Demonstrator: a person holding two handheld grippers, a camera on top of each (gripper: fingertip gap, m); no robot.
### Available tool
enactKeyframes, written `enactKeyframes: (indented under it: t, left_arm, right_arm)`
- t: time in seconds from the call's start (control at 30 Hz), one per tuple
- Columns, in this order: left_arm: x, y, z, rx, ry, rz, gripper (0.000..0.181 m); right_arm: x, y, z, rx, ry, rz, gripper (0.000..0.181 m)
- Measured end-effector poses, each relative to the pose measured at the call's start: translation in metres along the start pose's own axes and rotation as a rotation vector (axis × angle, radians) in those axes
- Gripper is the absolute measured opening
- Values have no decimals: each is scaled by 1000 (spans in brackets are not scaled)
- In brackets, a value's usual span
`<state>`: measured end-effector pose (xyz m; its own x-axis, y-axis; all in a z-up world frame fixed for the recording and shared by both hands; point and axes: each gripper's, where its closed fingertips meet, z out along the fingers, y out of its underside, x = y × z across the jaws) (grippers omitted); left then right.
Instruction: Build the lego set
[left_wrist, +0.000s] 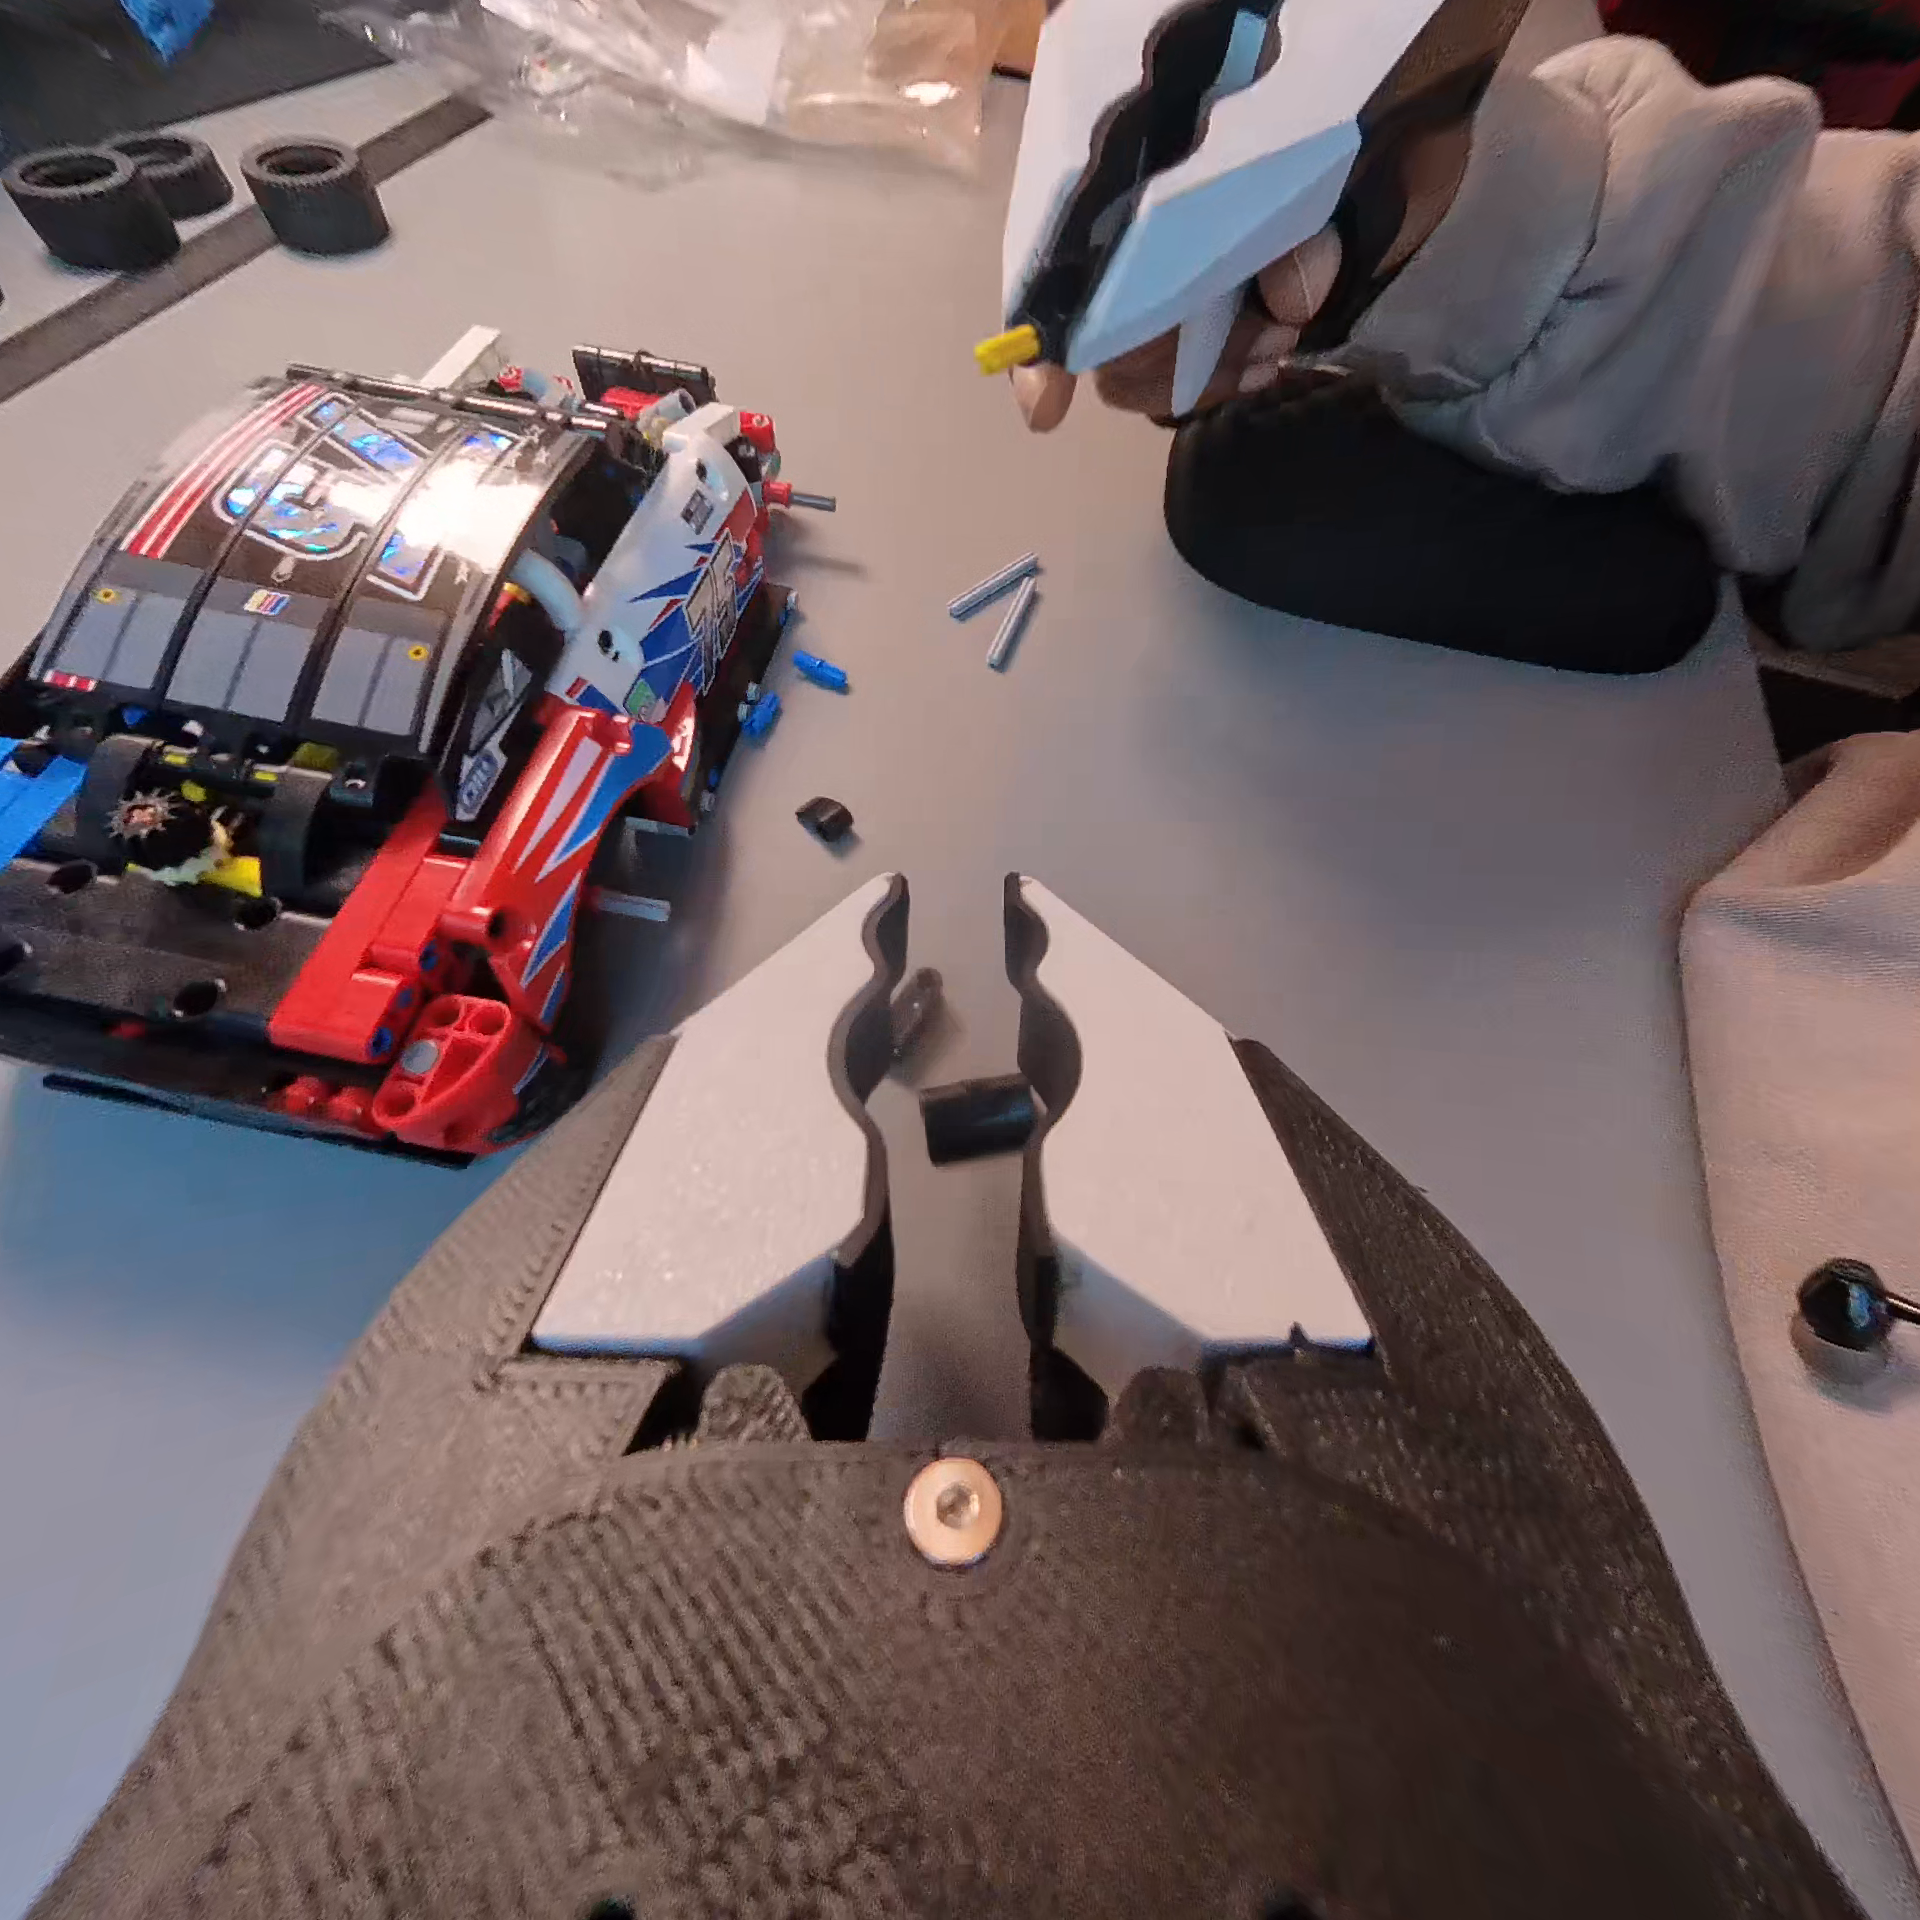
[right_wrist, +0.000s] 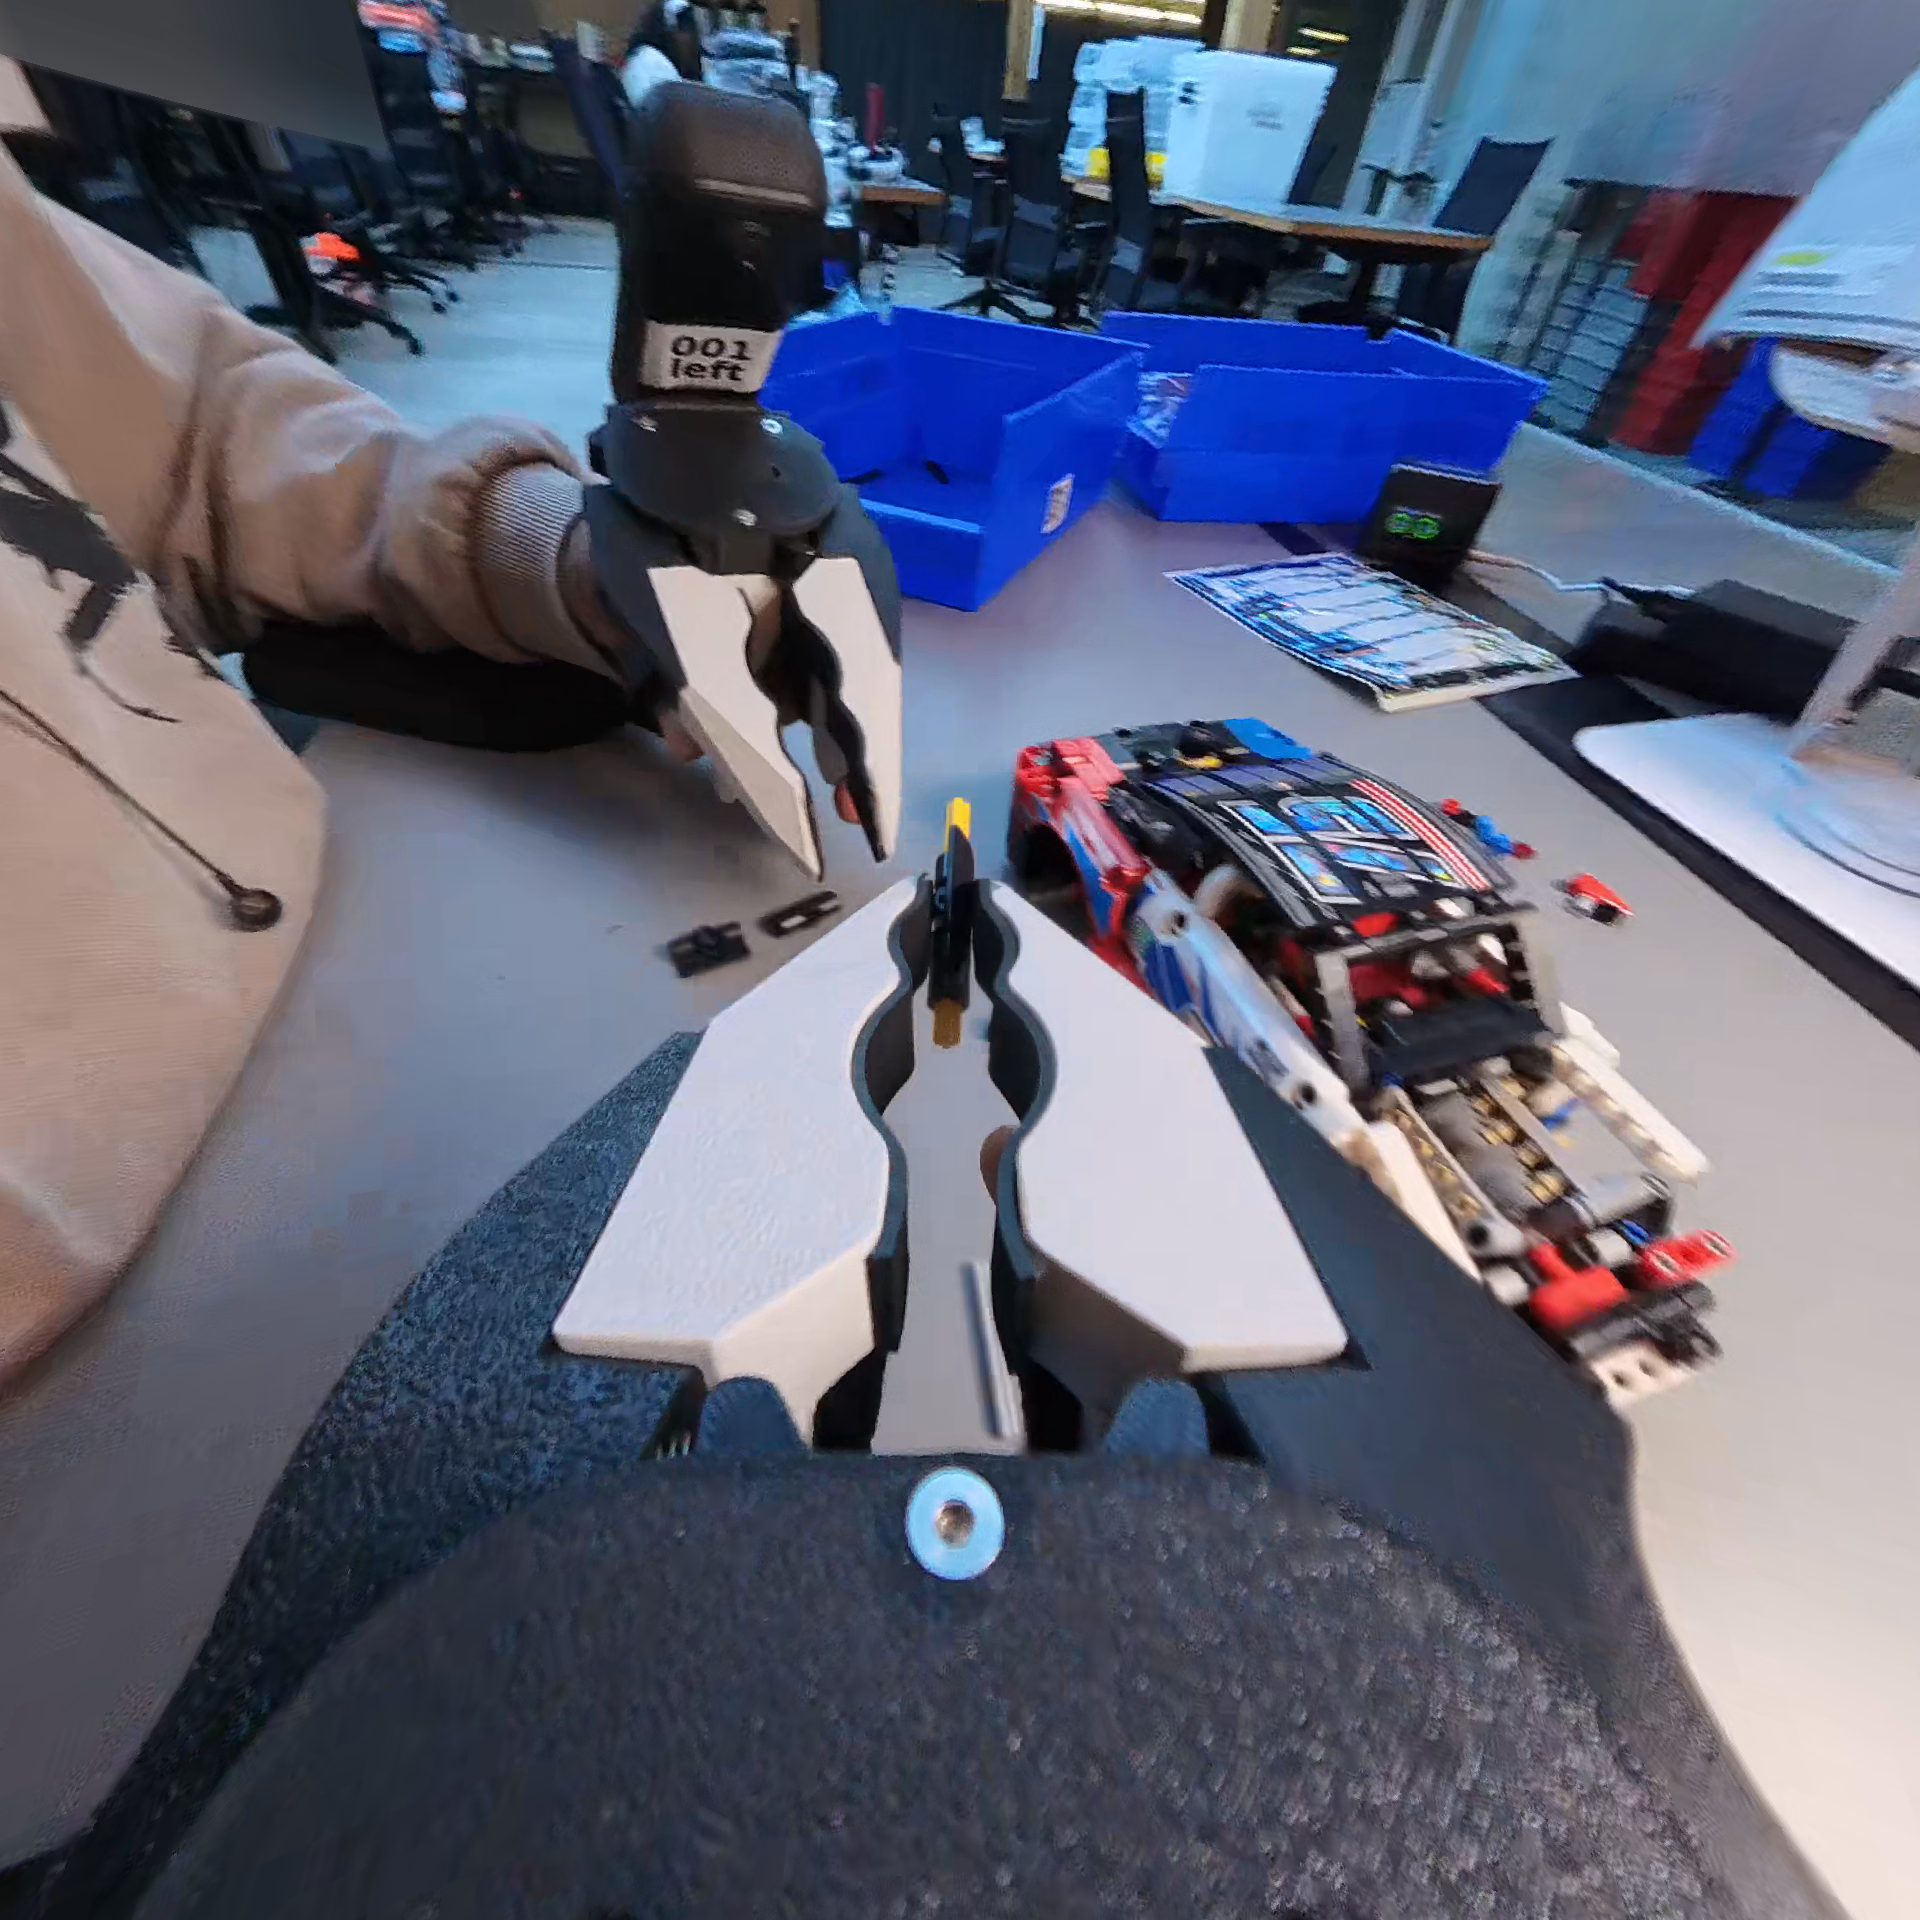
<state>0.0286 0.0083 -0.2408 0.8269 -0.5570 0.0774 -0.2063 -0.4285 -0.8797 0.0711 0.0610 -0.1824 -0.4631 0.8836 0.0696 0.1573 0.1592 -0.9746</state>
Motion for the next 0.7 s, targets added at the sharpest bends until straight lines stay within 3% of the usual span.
enactKeyframes:
  t: [0.13,0.27,0.43,0.53,0.7]
  left_arm:
    - [-11,6,32,-163,5,153,24]
    - [-11,9,54,-301,101,305,33]
    - [-13,12,57,-436,199,391,37]
    - [-21,18,56,-534,179,441,36]
    - [-18,22,47,-588,205,403,32]
  right_arm:
    - [33,20,-17,-18,114,40,5]
    - [39,28,-27,1,139,89,5]
    - [35,28,-29,13,130,88,5]
    - [35,28,-29,10,135,87,5]
    - [37,27,-31,23,145,105,5]
